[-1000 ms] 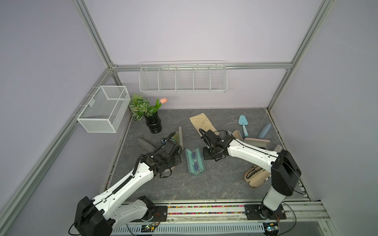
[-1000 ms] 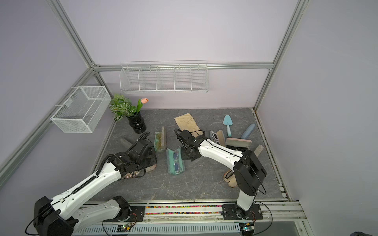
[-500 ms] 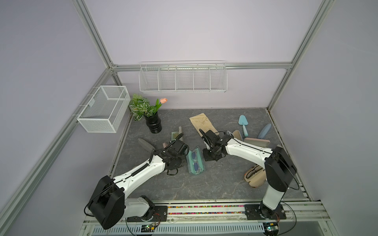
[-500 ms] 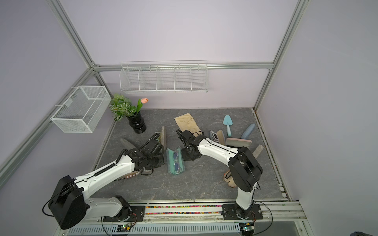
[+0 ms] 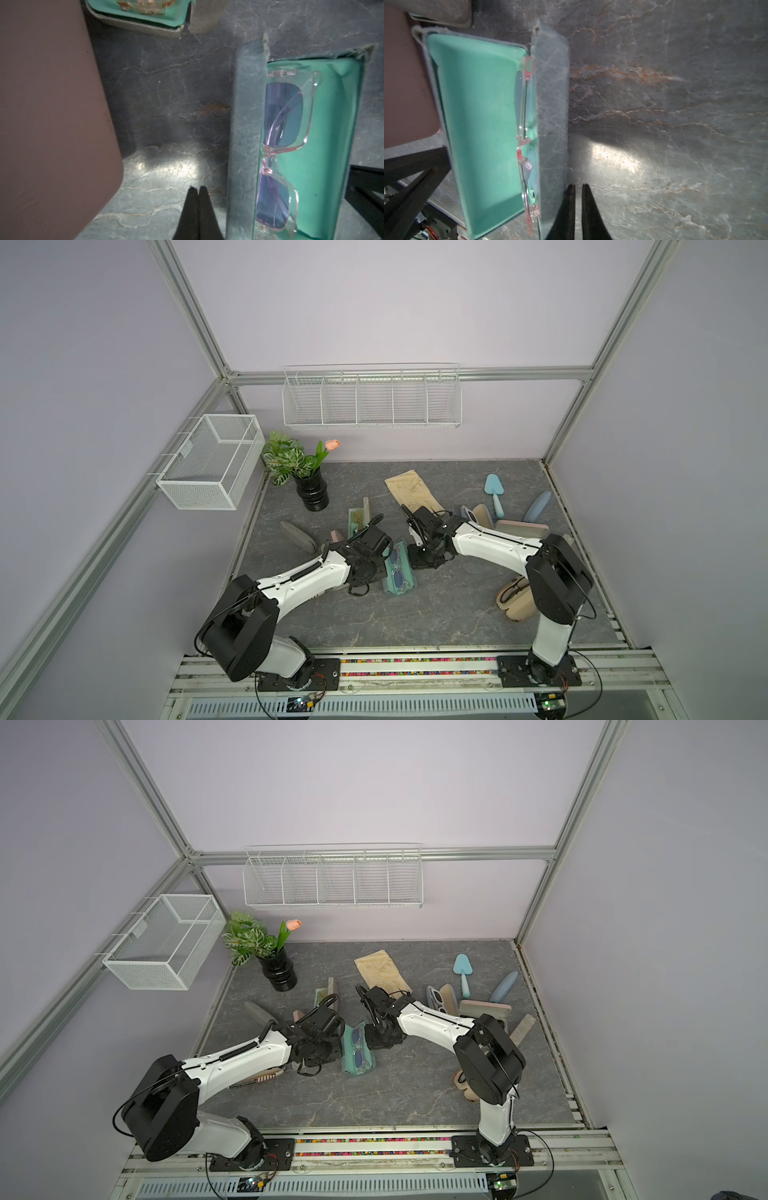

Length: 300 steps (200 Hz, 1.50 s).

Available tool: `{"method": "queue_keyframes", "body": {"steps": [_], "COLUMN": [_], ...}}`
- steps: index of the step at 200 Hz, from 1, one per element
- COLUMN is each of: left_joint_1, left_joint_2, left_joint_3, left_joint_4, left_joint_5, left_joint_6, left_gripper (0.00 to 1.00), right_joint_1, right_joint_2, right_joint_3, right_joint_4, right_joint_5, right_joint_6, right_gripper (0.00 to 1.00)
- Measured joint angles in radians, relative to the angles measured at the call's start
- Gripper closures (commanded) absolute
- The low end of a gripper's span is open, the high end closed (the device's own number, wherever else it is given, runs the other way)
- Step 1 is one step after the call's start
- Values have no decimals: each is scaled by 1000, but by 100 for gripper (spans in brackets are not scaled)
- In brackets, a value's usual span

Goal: Close the glasses case
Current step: Close the glasses case at the center of the board.

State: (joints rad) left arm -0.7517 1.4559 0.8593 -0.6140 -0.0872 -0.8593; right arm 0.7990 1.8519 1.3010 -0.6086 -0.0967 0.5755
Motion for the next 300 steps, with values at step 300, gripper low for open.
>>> {"method": "queue_keyframes", "body": {"steps": [300], "left_joint_1": [-71], "left_joint_2": [144], "left_joint_3": [147], "left_joint_4": [-9], "left_joint_5": [-4], "left_joint_6": [7], "left_gripper": [100], "right_joint_1": [35], "right_joint_2": [18], "right_joint_3": [-4], "right_joint_4": [77], "right_joint_5": [-98], "right_joint_6": [8], "right_gripper": [86]}}
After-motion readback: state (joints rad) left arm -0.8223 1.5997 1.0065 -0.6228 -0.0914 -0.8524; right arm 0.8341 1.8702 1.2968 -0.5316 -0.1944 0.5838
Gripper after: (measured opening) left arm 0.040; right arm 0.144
